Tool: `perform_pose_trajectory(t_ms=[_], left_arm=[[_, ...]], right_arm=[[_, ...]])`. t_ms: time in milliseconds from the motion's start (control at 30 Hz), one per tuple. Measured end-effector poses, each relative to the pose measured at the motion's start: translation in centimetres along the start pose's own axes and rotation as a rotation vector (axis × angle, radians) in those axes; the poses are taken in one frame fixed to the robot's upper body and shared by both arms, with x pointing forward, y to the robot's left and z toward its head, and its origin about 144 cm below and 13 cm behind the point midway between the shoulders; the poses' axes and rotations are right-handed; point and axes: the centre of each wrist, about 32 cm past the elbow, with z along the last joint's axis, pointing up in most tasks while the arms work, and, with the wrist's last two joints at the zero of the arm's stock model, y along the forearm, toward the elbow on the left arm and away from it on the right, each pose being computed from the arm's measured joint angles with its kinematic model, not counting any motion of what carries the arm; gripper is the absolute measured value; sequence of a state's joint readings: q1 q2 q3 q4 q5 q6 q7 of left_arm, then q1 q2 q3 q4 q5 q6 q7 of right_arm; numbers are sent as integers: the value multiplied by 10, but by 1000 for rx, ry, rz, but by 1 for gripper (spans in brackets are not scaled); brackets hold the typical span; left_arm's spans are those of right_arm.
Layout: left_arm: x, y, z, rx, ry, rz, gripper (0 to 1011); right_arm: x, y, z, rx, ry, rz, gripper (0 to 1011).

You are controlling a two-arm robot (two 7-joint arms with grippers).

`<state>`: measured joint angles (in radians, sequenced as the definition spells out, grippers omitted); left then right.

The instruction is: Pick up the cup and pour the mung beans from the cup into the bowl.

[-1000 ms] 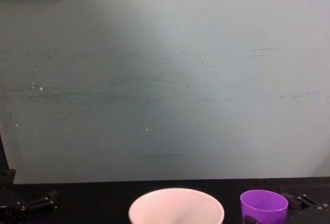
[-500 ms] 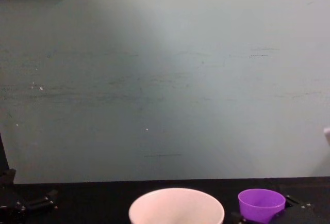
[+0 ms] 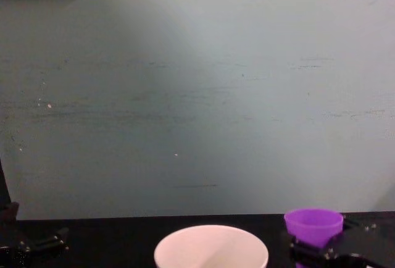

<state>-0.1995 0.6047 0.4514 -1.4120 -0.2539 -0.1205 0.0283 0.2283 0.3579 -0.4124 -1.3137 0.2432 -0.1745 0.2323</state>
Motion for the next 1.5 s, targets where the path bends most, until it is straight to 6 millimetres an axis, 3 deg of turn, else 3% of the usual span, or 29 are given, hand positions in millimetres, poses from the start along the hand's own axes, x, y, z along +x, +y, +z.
perform_pose_trajectory(t_ms=[300, 1500], left_arm=[[0, 0, 0, 0, 0, 0, 1000], [0, 0, 0, 0, 0, 0, 1000]], right_arm=[[-3, -11, 22, 82, -41, -48, 736], [-6, -15, 21, 109, -45, -71, 736]])
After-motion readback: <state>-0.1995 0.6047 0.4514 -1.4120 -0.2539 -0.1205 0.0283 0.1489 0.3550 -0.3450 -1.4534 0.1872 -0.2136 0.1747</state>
